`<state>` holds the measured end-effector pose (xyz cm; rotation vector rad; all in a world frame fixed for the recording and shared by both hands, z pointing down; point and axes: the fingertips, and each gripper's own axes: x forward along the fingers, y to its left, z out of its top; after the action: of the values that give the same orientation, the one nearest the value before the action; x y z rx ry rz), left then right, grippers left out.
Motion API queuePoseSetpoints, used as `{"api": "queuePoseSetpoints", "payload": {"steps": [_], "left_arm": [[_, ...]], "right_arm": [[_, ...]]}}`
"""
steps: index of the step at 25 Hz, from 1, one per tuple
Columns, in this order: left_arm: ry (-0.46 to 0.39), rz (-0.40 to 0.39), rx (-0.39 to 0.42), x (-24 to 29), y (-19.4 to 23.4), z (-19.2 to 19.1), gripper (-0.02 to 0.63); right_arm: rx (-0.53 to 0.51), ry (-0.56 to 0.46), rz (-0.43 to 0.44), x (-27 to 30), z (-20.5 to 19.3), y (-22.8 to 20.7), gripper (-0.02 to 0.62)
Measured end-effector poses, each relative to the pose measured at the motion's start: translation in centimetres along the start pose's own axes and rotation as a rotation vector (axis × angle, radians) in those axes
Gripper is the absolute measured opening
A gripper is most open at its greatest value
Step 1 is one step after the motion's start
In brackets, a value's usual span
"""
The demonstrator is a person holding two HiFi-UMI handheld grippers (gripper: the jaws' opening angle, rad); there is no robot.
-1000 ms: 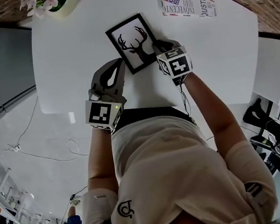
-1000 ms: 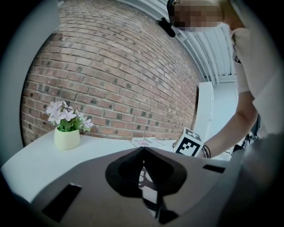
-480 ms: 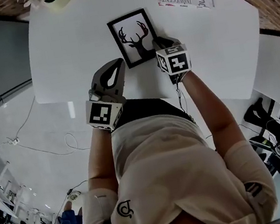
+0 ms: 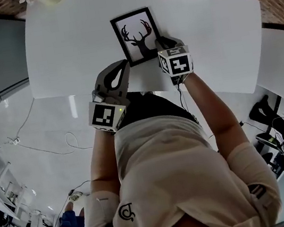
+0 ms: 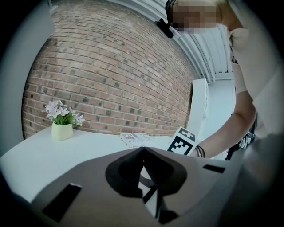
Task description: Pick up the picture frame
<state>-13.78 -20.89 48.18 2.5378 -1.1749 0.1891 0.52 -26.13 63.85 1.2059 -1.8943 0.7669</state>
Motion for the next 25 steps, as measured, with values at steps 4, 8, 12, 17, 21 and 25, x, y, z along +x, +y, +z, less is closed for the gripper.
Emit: {"api": "queuePoseSetpoints", "payload": {"steps": [4,8,12,17,21,25], "left_arm": [[-0.013,-0.015,0.004,-0.6,-1.4,0.0,0.012],[0.015,-0.026,0.006,-1.2,-2.4,-1.5,0.011],[-0.009,-0.056,0.022,-1.1,-3.7,-0.8,0.011],[0.015,-0.062,0.028,-2.1,-5.9,-2.3,0.011],[0.018,-0.06,0.022,-3.2,-7.7,-3.3,0.011],[0.026,-0.06,0.016,-4.1,-9.2,-4.5,0.011]], "right_arm": [[0.021,-0.004,-0.014,-1.0,-1.3,0.0,0.081],[0.037,-0.008,-0.016,-2.0,-3.0,-0.1,0.083],[0.046,-0.011,-0.018,-2.8,-4.1,-0.3,0.083],[0.069,-0.005,-0.037,-4.4,-6.7,-0.9,0.082],[0.081,-0.013,-0.043,-5.7,-8.6,-1.2,0.083],[0.092,-0.023,-0.048,-6.6,-10.1,-1.2,0.084]]}}
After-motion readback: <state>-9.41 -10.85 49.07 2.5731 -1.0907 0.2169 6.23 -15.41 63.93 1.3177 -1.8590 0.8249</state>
